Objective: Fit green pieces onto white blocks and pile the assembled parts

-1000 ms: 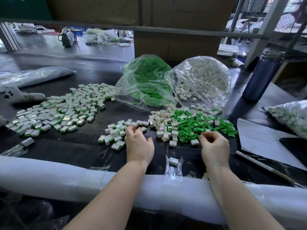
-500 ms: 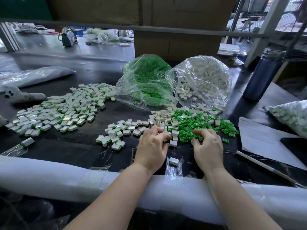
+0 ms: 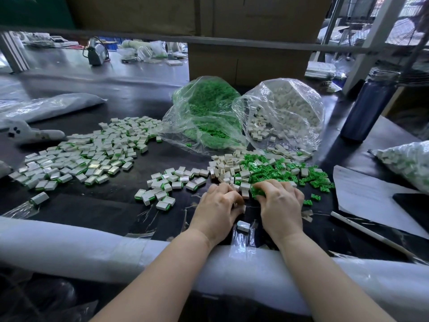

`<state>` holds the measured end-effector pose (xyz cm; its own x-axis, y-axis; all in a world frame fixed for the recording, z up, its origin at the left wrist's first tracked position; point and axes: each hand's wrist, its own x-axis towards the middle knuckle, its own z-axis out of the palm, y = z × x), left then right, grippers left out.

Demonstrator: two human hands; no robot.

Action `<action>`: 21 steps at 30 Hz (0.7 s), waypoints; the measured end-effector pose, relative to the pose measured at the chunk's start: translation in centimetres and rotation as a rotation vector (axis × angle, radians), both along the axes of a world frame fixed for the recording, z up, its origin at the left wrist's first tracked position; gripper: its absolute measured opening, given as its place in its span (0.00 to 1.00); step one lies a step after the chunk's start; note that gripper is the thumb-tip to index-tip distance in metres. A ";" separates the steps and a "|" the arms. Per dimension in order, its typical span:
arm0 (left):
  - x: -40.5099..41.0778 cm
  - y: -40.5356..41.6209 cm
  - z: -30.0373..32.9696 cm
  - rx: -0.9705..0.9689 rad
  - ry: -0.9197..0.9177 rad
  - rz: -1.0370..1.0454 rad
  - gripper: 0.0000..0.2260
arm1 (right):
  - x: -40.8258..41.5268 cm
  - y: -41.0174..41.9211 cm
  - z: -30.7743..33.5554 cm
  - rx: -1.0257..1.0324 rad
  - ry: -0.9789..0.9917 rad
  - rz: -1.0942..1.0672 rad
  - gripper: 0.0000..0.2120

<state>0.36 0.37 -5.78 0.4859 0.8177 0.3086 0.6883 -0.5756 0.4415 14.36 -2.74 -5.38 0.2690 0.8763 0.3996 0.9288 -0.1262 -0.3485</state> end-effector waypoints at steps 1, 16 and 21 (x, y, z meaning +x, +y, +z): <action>0.0 0.0 0.0 -0.013 -0.009 -0.004 0.09 | 0.0 -0.1 0.1 0.007 0.003 -0.003 0.11; -0.4 -0.4 0.8 -0.204 -0.198 -0.056 0.09 | 0.2 0.1 0.0 -0.048 0.029 -0.038 0.09; -0.5 -0.3 1.0 -0.241 -0.301 -0.043 0.05 | 0.3 -0.1 0.0 -0.007 0.107 -0.023 0.09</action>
